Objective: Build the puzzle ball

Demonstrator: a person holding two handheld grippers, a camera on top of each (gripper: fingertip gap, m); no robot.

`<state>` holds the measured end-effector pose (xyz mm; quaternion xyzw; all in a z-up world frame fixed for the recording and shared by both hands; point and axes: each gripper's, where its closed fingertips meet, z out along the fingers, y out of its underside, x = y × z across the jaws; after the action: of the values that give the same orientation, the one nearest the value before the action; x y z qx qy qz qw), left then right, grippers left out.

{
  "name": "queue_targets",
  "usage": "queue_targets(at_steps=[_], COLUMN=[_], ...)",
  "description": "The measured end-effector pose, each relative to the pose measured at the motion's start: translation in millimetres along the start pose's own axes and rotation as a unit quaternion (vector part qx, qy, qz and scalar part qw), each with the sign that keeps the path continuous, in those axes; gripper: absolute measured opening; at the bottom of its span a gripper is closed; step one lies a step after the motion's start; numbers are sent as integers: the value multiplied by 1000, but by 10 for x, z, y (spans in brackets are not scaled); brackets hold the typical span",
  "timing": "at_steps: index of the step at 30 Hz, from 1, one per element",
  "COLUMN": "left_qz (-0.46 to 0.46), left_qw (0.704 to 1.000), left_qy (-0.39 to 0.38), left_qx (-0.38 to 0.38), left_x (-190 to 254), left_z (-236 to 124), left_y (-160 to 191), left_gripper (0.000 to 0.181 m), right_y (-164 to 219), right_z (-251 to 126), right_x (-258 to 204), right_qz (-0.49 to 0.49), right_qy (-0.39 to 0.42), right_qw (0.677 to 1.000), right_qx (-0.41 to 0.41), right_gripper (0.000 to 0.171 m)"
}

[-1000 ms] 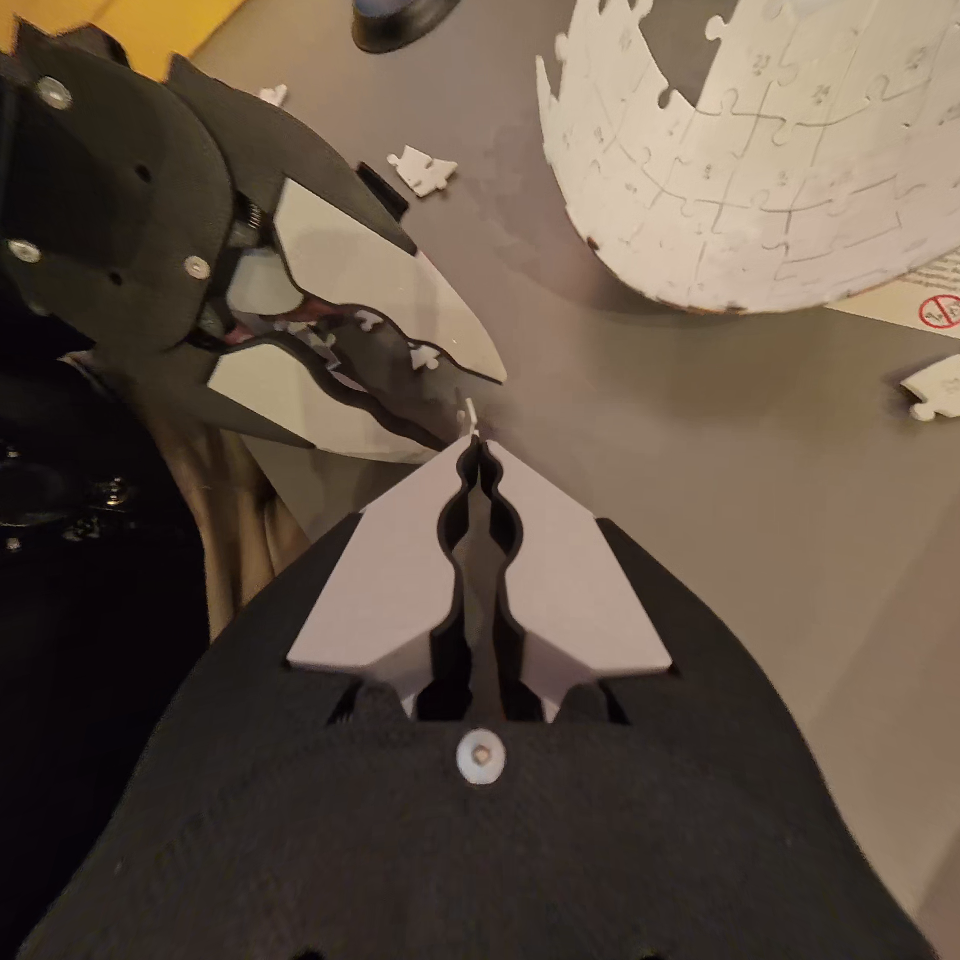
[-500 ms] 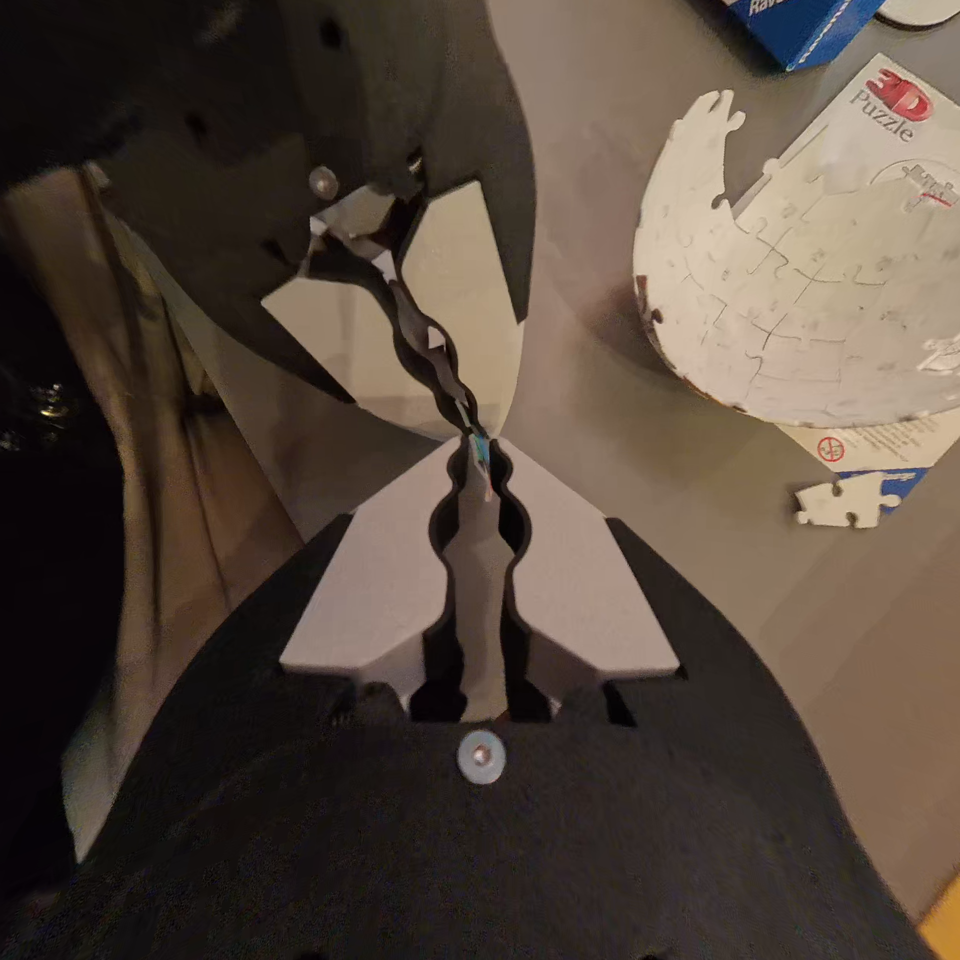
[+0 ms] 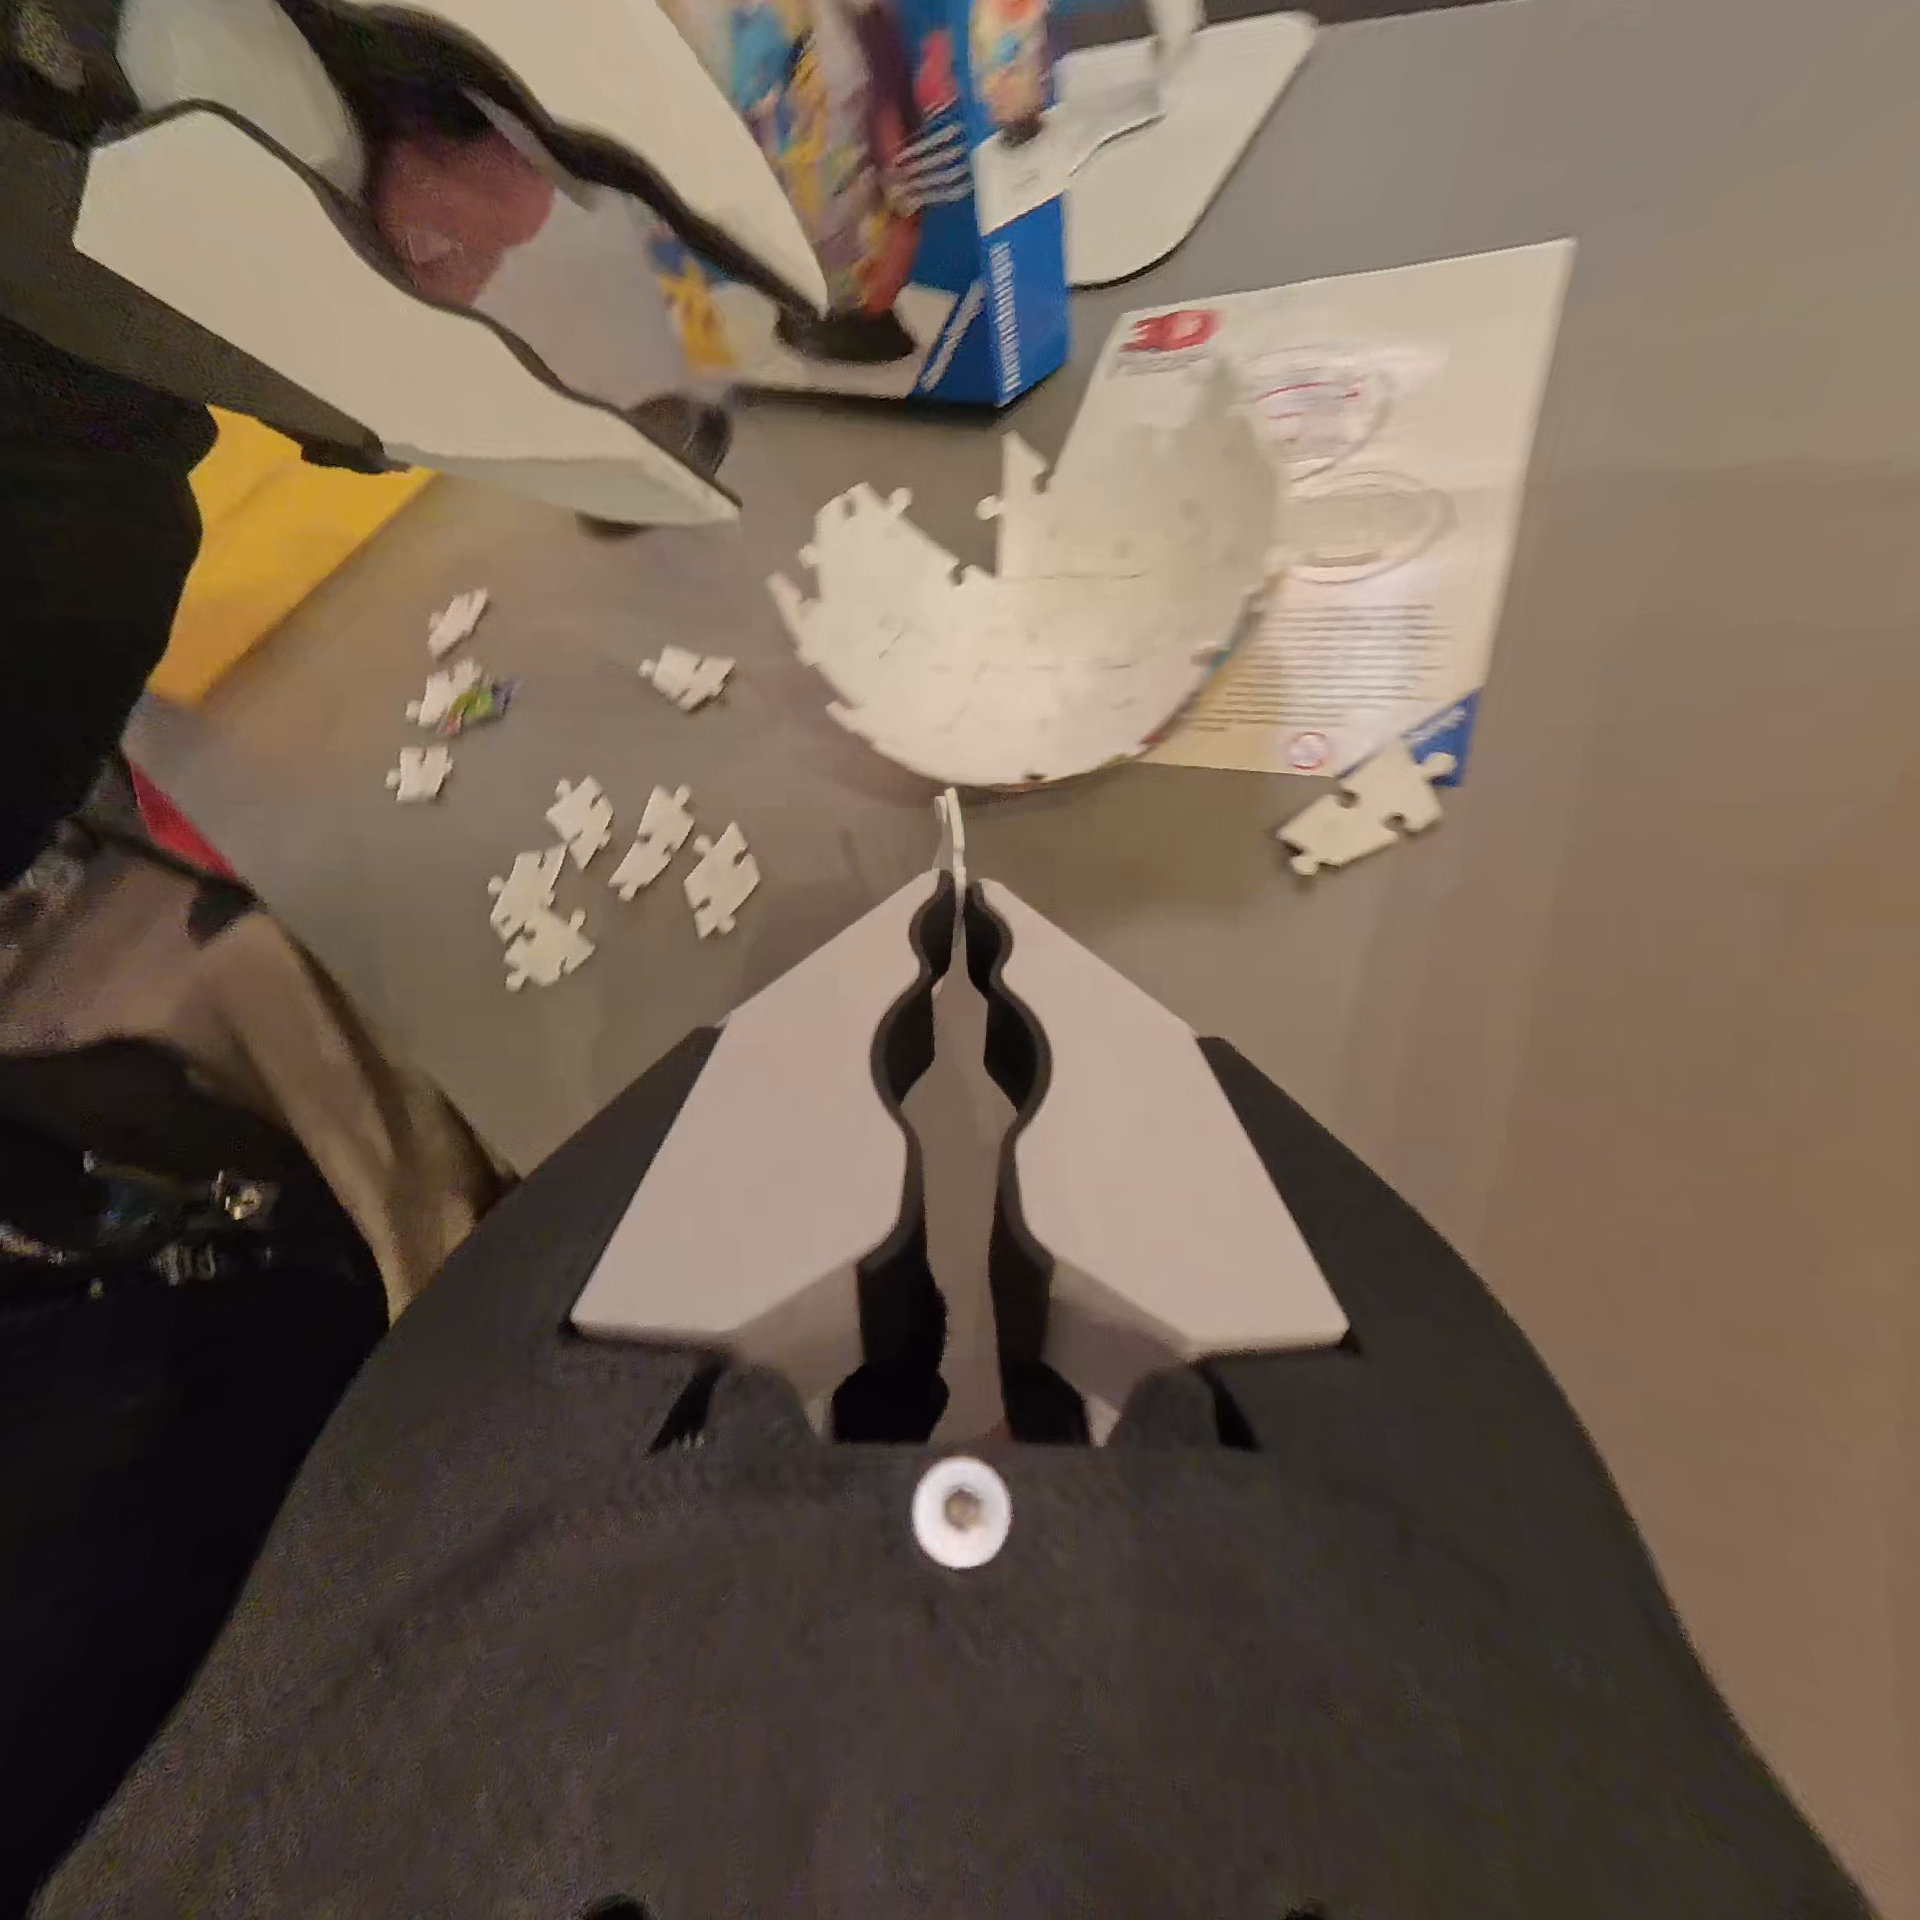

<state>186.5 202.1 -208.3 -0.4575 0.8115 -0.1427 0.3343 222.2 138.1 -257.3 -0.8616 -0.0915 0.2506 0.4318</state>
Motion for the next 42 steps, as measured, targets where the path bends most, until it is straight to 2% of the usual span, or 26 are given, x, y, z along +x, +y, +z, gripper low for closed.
queue_targets(at_steps=[1, 5, 9, 12, 14, 20, 30, 35, 42], left_qz=[17, 118, 173, 174, 166, 140, 94, 65, 102], left_qw=[1000, 991, 972, 964, 959, 945, 931, 918, 904], left_qy=[10, 56, 119, 156, 182, 211, 210, 228, 206], left_qx=[-3, -41, -102, -123, -143, -205, -283, -319, -360], left_x=[-110, -307, -219, -115, -39, 87, 300, 376, 332], left_z=[96, 659, 1077, 1197, 1219, 1243, 1162, 1116, 1141], left_y=[-41, -84, 49, 100, 163, 321, 482, 529, 525], left_gripper=[35, 39, 39, 25, 14, 14, 17, 18, 29], right_y=[-22, -72, -133, -152, -170, -166, 105, 119, 97], right_z=[-15, -58, -102, -83, -75, -64, 224, 341, 450], right_x=[72, 289, 454, 520, 558, 660, 620, 619, 627], right_qz=[19, 77, 131, 159, 169, 198, 234, 249, 259], right_qy=[8, 29, 45, 45, 45, 45, 75, 84, 107], right_qw=[1000, 995, 986, 980, 977, 970, 966, 962, 957], right_qx=[11, 48, 89, 109, 119, 131, 75, 72, 75], right_gripper=[0, 0, 0, 0, 0, 0, 0, 0, 0])
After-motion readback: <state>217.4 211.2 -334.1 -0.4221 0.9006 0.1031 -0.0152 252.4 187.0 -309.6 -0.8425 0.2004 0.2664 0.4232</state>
